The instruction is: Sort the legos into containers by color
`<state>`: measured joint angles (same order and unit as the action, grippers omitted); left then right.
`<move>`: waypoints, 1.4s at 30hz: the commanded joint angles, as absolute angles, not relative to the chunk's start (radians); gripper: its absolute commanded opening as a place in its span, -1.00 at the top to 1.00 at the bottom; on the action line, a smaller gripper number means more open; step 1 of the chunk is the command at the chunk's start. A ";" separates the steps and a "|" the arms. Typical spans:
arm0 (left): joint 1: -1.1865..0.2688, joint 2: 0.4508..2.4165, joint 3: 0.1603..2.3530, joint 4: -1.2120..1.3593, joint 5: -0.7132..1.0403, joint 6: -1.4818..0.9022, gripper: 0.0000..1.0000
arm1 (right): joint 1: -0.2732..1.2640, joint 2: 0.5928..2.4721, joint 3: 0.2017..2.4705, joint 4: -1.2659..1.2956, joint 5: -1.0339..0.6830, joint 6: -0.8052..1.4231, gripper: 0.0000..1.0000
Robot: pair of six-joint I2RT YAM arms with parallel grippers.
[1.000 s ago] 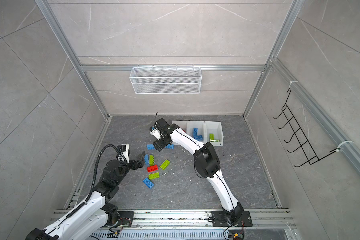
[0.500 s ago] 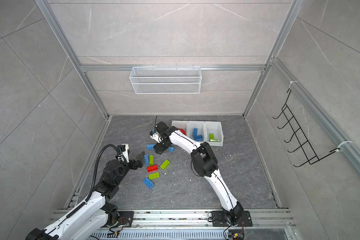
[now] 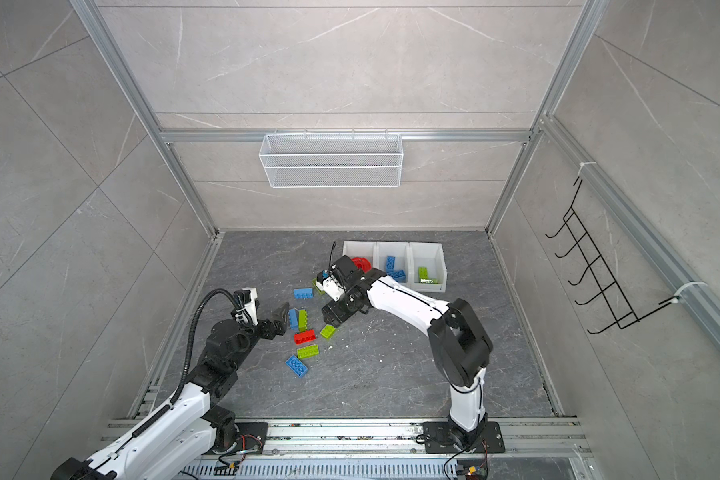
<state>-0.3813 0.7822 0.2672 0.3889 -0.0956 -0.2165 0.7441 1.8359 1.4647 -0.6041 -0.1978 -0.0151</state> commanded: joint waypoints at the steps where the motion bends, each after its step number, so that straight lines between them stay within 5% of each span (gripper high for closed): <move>1: -0.377 0.783 0.285 0.424 -0.098 -0.212 -1.00 | 0.742 1.829 1.432 -0.527 -0.062 0.061 -0.58; 27: -0.377 0.807 0.283 0.442 -0.102 -0.226 -0.99 | 0.659 2.206 1.649 -0.421 -0.069 0.021 -0.22; 42: -0.378 0.801 0.284 0.435 -0.120 -0.224 -1.00 | 0.661 2.111 1.552 -0.371 -0.083 0.034 0.35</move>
<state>-0.3813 0.8021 0.2672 0.3904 -0.1043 -0.2173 0.6559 2.1838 1.5894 -0.3904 -0.0635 0.0277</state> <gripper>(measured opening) 0.999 0.330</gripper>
